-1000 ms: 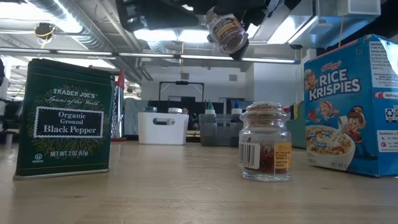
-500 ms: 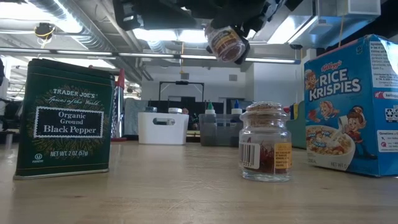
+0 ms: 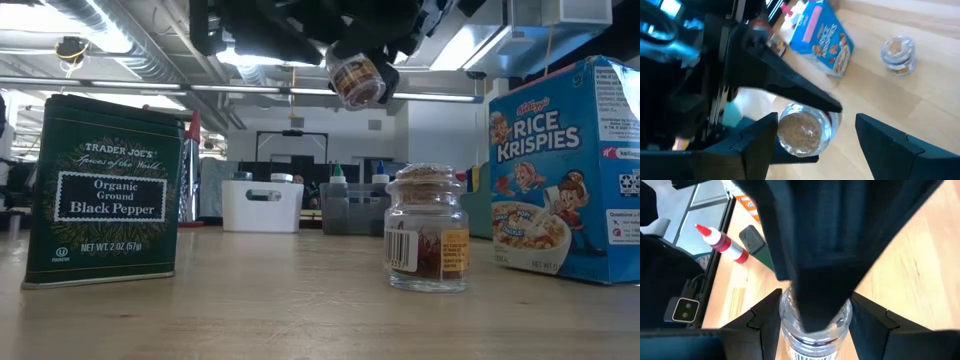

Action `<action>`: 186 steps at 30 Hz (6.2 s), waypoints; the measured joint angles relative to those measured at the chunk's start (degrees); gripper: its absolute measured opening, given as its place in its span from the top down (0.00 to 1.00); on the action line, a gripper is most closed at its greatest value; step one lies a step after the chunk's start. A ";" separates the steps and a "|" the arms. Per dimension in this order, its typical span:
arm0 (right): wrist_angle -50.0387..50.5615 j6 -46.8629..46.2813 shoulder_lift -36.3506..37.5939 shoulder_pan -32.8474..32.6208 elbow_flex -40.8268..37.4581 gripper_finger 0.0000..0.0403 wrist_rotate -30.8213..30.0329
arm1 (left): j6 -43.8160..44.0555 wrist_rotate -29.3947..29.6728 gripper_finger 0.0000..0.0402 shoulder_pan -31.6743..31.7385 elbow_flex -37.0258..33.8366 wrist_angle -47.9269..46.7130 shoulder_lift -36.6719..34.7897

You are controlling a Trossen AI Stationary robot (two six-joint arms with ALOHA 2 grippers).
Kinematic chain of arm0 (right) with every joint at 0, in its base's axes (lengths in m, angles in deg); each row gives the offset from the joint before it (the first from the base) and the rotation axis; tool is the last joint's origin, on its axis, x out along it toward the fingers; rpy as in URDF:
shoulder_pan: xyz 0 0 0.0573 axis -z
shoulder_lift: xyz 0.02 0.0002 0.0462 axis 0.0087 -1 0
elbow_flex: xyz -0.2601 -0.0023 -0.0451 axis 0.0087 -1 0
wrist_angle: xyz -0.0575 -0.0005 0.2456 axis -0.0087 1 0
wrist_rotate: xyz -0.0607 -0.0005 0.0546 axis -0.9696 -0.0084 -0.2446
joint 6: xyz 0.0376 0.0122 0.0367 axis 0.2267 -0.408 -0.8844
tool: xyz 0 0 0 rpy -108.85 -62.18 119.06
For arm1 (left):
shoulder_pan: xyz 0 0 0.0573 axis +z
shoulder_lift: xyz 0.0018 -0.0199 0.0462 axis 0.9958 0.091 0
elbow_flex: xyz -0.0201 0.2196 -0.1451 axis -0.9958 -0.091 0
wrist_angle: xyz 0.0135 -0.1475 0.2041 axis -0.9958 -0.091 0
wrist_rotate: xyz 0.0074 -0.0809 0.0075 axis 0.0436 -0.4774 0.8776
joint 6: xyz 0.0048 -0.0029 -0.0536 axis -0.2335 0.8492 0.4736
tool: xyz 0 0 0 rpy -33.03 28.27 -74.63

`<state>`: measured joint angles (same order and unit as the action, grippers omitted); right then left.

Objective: Pick & Place Kitchen Items
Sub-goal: Put the transparent seasoning into the white bin

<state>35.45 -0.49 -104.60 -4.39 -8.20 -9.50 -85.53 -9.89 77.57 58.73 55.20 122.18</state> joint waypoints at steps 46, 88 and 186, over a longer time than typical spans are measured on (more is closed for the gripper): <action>-19.14 12.03 0.15 -0.11 12.89 0.54 -5.60 | 36.40 87.80 0.35 -28.01 -0.07 -30.95 -7.73; -21.81 25.32 0.52 -4.26 12.85 0.54 -9.14 | 42.54 25.58 0.35 -12.05 -9.18 9.24 -25.19; -31.21 39.20 0.59 -8.94 12.83 0.50 -13.31 | 24.28 18.96 0.53 -12.26 -9.22 27.50 -21.83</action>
<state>4.24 38.71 -104.01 -13.33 4.63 -22.81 -61.26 9.07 65.31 49.50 82.70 100.35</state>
